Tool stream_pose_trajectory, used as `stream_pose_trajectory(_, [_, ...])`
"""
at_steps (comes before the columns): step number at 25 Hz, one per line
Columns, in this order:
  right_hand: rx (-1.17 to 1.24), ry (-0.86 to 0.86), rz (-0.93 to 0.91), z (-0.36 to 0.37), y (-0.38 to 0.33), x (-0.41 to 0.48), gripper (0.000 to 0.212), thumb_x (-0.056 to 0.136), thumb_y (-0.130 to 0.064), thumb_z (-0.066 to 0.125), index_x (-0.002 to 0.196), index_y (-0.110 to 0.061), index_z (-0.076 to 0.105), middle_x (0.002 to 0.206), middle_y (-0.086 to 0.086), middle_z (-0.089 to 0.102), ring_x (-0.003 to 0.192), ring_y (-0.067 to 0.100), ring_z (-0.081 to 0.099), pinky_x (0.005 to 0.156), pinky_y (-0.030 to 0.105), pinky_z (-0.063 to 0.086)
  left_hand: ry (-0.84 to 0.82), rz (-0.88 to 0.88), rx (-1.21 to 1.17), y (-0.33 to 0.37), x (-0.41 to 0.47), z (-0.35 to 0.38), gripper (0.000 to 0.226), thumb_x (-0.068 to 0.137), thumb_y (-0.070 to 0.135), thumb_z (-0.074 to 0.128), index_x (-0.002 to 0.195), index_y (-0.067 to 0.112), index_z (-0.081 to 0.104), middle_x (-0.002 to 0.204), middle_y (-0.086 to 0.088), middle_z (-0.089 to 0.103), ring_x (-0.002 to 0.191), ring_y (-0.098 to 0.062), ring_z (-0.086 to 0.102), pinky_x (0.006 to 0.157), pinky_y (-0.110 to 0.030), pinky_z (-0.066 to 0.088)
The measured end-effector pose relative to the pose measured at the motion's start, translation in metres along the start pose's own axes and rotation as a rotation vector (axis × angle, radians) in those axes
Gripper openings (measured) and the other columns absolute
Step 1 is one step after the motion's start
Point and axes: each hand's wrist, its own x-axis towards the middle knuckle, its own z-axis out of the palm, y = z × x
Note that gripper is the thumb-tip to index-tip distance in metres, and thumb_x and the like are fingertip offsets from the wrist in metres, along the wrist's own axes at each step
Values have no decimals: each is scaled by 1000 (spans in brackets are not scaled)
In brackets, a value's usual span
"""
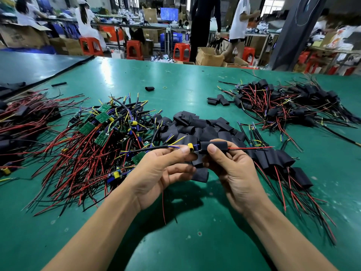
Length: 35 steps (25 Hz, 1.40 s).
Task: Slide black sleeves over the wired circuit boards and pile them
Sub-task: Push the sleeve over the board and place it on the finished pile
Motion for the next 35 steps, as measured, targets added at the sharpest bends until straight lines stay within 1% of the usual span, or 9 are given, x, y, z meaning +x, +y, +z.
stream_pose_trajectory(4, [5, 9, 30, 2, 2, -1, 27, 63, -23, 84, 87, -16, 76, 82, 7, 73, 62, 13, 63, 64, 23, 56, 10, -3, -9, 0, 1, -3, 34, 75, 20, 73, 101, 0, 70, 96, -18, 72, 61, -21, 68, 55, -27, 58])
stream_pose_trajectory(9, [-9, -2, 83, 3, 1, -1, 35, 65, -23, 83, 96, -9, 73, 80, 7, 70, 62, 14, 60, 63, 24, 56, -1, 5, -12, 1, 1, -6, 42, 71, 21, 76, 107, 1, 67, 98, -18, 72, 61, -20, 67, 55, -27, 58])
stream_pose_trajectory(13, [71, -27, 148, 5, -1, -3, 21, 70, -23, 78, 87, -13, 77, 82, 5, 74, 61, 11, 64, 60, 22, 56, -8, 45, 31, 0, 1, -6, 44, 71, 22, 75, 109, 1, 67, 96, -16, 73, 62, -19, 67, 55, -26, 57])
stream_pose_trajectory(15, [100, -47, 190, 6, -3, -3, 14, 70, -25, 76, 80, -15, 79, 81, 5, 75, 61, 10, 65, 61, 21, 56, -19, 73, 58, 0, 0, -7, 42, 70, 22, 76, 106, 3, 68, 95, -15, 73, 62, -18, 67, 55, -25, 56])
stream_pose_trajectory(19, [155, -60, 243, 4, -4, -3, 23, 70, -27, 77, 88, -11, 79, 84, 7, 75, 64, 12, 66, 64, 22, 57, -30, 118, 106, 1, -2, -7, 36, 66, 26, 78, 98, 9, 73, 90, -11, 74, 63, -14, 67, 57, -22, 56])
stream_pose_trajectory(23, [156, -71, 250, 2, -7, -3, 23, 69, -28, 76, 88, -15, 81, 83, 4, 74, 66, 11, 66, 66, 22, 58, -25, 165, 145, 2, -4, -4, 27, 64, 30, 79, 86, 15, 79, 86, -10, 74, 61, -14, 64, 56, -21, 53])
stream_pose_trajectory(30, [196, -51, 233, 2, -5, -2, 35, 74, -17, 71, 108, -9, 68, 89, 4, 74, 64, 11, 66, 63, 23, 58, 23, 285, 249, 1, -6, 2, 28, 66, 28, 77, 89, 11, 74, 80, -10, 71, 59, -17, 61, 54, -22, 52])
stream_pose_trajectory(32, [205, -42, 219, 4, -4, -3, 34, 74, -15, 70, 107, -9, 68, 87, 4, 75, 62, 10, 66, 61, 23, 57, 23, 293, 256, 0, -5, 3, 28, 68, 27, 76, 90, 10, 73, 79, -8, 71, 59, -17, 61, 53, -22, 51])
stream_pose_trajectory(35, [222, -33, 213, 5, -4, -3, 26, 71, -16, 72, 97, -10, 76, 85, 4, 75, 61, 11, 66, 61, 22, 57, 20, 291, 266, -1, -6, 4, 28, 70, 27, 74, 91, 10, 72, 78, -6, 71, 59, -17, 62, 53, -22, 51])
